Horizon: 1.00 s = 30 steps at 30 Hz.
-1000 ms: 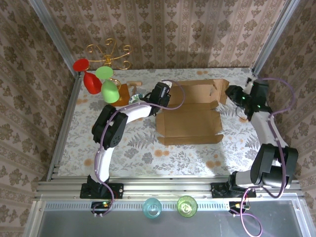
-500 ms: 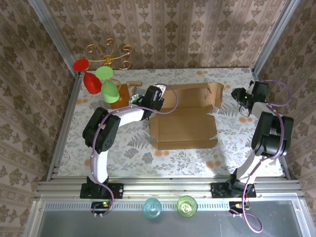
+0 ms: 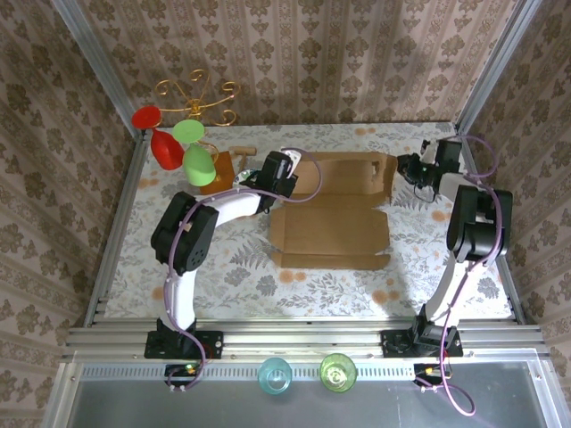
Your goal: Fold the paper box
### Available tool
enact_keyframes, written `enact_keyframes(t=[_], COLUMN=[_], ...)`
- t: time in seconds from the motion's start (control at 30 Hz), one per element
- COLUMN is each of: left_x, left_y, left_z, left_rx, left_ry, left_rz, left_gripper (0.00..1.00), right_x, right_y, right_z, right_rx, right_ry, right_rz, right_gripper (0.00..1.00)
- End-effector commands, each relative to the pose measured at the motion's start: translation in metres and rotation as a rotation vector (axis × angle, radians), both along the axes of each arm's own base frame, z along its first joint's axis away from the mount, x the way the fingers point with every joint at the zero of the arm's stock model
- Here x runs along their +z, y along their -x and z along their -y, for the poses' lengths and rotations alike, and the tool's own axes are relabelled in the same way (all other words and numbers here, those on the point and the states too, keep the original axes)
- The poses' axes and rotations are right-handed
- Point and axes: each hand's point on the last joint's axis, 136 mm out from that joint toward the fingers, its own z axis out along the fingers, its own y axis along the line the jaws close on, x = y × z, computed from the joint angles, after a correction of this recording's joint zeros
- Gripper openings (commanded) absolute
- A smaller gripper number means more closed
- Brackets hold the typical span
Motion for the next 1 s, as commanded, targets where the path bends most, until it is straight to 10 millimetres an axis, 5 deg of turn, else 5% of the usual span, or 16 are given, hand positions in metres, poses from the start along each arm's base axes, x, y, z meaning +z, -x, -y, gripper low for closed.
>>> enact_keyframes(t=[0.0, 0.23, 0.97], left_x=[-0.016, -0.02, -0.02], left_y=[0.002, -0.001, -0.002], left_z=[0.001, 0.006, 0.011], left_rx=[-0.04, -0.067, -0.113], left_ry=[-0.068, -0.072, -0.072], left_rz=[-0.035, -0.031, -0.027], left_gripper=[0.0, 0.0, 0.0], right_x=[0.025, 0.03, 0.033], right_y=[0.027, 0.066, 0.056], right_z=[-0.014, -0.028, -0.052], right_rx=[0.05, 0.069, 0.237], right_ry=[-0.015, 0.059, 0.313], right_rz=[0.076, 0.155, 0.164], right_gripper=[0.27, 0.28, 0.33])
